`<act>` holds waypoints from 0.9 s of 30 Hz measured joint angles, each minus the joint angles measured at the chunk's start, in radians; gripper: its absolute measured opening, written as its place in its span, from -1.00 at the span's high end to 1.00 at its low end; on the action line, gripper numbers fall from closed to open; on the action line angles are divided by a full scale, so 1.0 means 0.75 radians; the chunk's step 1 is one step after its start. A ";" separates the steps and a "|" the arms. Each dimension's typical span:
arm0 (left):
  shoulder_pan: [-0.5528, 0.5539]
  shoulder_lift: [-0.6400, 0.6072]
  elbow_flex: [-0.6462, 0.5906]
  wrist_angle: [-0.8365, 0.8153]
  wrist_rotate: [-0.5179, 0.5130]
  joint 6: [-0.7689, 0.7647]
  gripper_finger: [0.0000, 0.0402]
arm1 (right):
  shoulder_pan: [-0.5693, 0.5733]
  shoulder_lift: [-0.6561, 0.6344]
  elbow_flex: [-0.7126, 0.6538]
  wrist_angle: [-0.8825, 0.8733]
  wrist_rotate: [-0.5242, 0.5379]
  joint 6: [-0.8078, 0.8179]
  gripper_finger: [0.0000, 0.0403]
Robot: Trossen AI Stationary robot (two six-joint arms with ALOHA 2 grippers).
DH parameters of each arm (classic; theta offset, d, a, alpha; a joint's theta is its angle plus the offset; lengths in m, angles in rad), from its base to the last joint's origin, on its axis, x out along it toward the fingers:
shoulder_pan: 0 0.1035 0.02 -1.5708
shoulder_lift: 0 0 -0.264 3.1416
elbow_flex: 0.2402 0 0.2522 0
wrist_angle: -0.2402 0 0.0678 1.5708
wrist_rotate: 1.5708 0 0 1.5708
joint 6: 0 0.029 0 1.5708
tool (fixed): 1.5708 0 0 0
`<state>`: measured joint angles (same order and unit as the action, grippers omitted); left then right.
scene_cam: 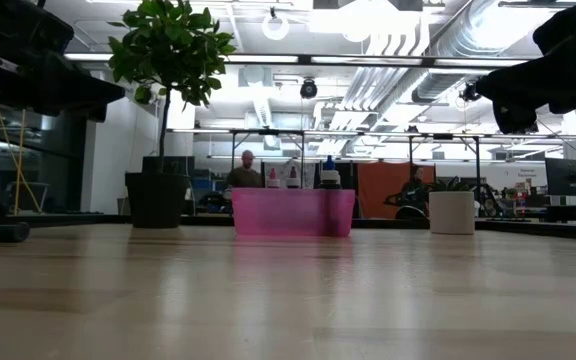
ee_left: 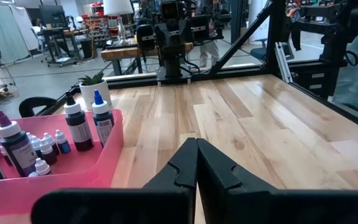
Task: Pick & Place food coloring
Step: Put the black food coloring bottle into the pink bin
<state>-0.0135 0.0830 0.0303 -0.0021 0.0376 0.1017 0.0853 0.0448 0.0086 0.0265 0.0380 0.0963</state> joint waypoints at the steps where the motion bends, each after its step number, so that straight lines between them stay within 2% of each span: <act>1: 0.000 0.000 0.000 0.000 -0.001 0.008 1.00 | 0.000 0.000 0.000 0.000 0.000 0.000 0.51; 19: 0.000 -0.001 -0.002 0.021 -0.017 -0.028 1.00 | 0.000 0.000 0.000 0.000 0.000 0.000 0.51; 23: 0.000 -0.001 -0.002 0.022 0.031 -0.135 1.00 | 0.001 0.000 0.000 0.000 0.000 0.000 0.51; 27: 0.000 -0.001 -0.002 0.019 0.043 -0.430 1.00 | 0.001 0.000 0.000 0.000 0.000 0.000 0.51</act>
<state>-0.0135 0.0826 0.0292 0.0123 0.0699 -0.2212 0.0856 0.0448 0.0086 0.0265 0.0379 0.0963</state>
